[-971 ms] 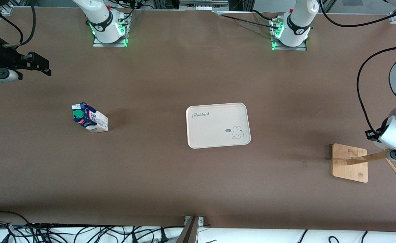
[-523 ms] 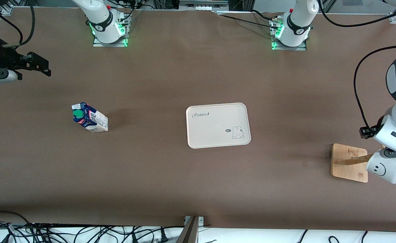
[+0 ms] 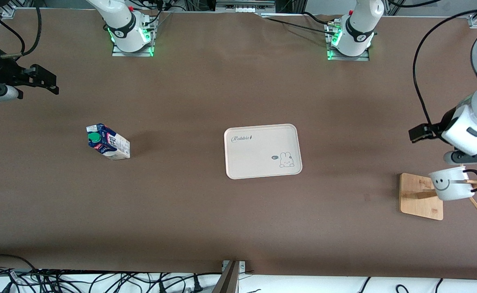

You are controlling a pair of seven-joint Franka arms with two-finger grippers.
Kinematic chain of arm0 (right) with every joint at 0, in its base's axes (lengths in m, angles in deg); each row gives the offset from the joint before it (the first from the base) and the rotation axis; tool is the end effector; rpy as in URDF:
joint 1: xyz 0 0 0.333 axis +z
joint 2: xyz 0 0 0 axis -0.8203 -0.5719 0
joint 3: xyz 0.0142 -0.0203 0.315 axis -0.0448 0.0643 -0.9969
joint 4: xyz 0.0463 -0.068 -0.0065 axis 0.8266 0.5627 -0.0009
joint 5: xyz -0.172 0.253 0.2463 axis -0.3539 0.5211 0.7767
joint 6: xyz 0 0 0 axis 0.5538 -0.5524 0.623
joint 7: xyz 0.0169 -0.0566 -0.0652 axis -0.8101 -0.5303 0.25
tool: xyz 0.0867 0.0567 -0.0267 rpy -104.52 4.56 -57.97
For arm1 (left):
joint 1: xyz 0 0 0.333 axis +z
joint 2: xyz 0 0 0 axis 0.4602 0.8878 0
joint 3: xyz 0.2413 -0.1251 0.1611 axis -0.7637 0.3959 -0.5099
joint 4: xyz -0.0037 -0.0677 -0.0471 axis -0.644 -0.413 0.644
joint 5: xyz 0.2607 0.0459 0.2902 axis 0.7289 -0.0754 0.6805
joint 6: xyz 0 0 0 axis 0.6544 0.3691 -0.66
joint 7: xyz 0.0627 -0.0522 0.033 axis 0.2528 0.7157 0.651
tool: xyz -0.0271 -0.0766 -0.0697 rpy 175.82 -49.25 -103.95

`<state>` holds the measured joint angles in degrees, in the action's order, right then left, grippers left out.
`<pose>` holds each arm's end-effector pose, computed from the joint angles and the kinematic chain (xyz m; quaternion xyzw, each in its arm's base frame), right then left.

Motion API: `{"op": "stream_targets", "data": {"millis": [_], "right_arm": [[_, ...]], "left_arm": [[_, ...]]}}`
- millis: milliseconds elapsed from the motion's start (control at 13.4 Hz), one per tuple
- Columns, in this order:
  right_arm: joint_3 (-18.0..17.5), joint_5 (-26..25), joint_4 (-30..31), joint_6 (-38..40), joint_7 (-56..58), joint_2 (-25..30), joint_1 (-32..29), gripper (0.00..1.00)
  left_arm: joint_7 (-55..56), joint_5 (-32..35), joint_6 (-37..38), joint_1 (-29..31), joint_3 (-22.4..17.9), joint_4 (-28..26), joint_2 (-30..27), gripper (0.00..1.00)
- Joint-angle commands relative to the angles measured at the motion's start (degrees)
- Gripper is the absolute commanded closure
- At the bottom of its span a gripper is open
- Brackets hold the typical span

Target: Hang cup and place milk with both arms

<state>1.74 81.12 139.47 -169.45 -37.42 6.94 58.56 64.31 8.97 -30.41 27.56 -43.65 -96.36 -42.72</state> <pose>0.5410 0.0088 0.6008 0.9968 0.0776 -0.0197 0.0020 0.6306 -0.0313 0.5659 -0.9971 -0.0271 0.0518 0.0479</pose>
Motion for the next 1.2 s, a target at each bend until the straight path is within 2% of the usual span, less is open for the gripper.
{"op": "stream_targets", "data": {"millis": [0,224,299,374,448,523,598,672,747,897,1046,1121], "right_arm": [[0.44,-1.21,-1.71,0.9,-0.35,-0.51,0.87,0.0],[0.7,-1.21,-1.88,2.05,-0.7,-0.68,0.61,0.0],[0.79,-1.21,-1.97,1.61,-0.7,-0.94,0.52,0.0],[0.7,-1.38,-2.06,1.52,-0.7,-0.95,0.69,0.0],[0.53,-1.38,-2.24,1.52,-0.79,-0.95,0.78,0.0],[0.53,-1.38,-2.76,1.52,-0.79,-0.95,0.78,0.0],[0.44,-1.3,-2.76,1.61,-0.88,-1.03,0.78,0.0],[0.53,-1.3,-2.76,1.52,-0.79,-1.38,0.78,0.0],[0.53,-1.3,-2.76,1.43,-0.79,-1.47,0.78,0.0],[0.53,-1.38,-2.85,1.08,-0.79,-1.47,0.78,0.0],[0.53,-1.38,-2.85,-0.05,-0.79,-1.56,0.61,0.0],[0.61,-1.38,-2.85,-0.76,-0.79,-1.82,0.6,0.0]], "left_arm": [[-6.07,-10.48,-2.26,3.95,0.64,-9.51,-5.09,0.0],[-7.42,-10.1,-21.57,5.03,0.72,-34.09,-19.65,0.0],[-7.16,-9.92,-22.41,5.03,1.07,-36.95,-21.96,0.0],[-6.98,-7.4,-22.15,4.94,2.2,-36.81,-21.99,0.0],[-6.72,-2.15,-22.06,4.86,3.17,-36.37,-21.9,0.0],[-7.06,-0.53,-21.71,5.03,3.62,-35.93,-21.9,0.0],[-6.02,-1.56,-21.01,5.03,3.62,-35.66,-21.73,0.0],[-5.58,-4.36,-21.01,5.03,3.45,-32.79,-20.68,0.0],[-5.48,-6.91,-18.22,5.03,3.1,-25.89,-16.41,0.0],[-5.66,-6.93,-9.18,5.03,2.92,-13.4,-8.76,0.0],[-5.66,-6.24,-5.11,4.86,2.92,-6.6,-5.21,0.0],[-5.75,-3.97,-5.1,4.68,3.27,-6.05,-4.59,0.0]]}}
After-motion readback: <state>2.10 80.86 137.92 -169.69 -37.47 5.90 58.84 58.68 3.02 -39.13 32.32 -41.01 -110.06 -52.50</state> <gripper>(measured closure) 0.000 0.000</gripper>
